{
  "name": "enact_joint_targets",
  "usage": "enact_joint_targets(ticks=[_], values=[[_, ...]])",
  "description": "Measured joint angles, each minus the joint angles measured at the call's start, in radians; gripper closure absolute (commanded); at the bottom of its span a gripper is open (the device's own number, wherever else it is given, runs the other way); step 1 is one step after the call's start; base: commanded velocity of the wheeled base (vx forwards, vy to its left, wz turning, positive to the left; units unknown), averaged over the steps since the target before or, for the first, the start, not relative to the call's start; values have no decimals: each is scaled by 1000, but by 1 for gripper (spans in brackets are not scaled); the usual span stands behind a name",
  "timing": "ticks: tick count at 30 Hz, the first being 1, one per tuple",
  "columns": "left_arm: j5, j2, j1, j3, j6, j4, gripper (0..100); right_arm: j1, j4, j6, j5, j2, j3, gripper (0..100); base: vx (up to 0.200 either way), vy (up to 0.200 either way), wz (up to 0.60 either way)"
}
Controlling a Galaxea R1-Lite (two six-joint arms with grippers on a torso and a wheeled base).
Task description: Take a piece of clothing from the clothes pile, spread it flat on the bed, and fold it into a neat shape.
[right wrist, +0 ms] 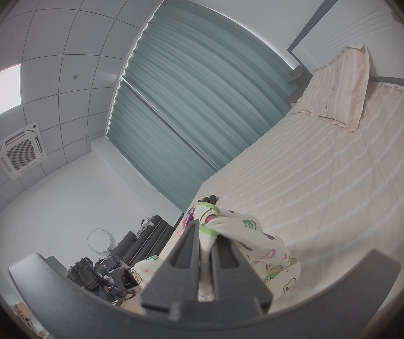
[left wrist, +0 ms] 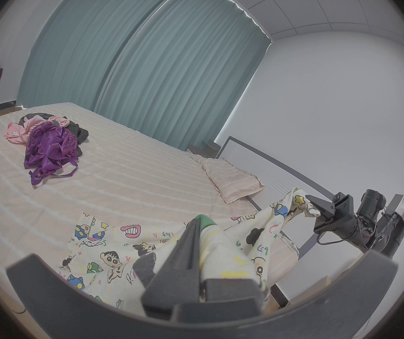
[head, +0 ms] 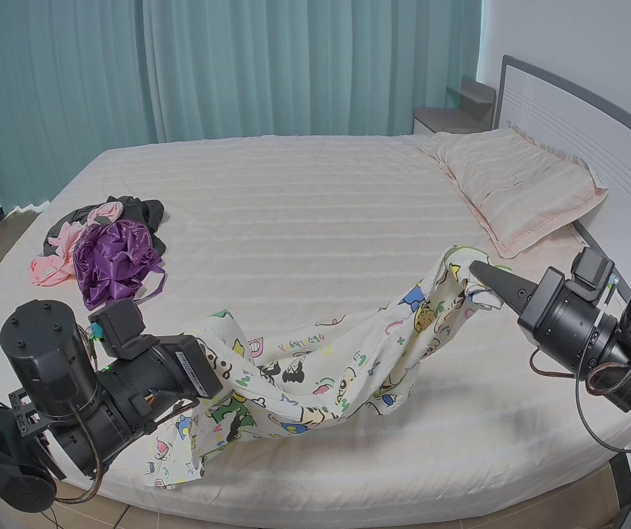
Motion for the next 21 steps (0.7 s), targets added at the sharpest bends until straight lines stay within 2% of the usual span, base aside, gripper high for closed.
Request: enact_joint_targets(ticks=[14,21], values=[[51,-84,-17,5,30,-17,100,12,1,-54,15,-88,9,100,-200,0,0],[95,-167,-24,5,102,-9,100,37,1,-101,32,-158,13,100,-200,0,0]])
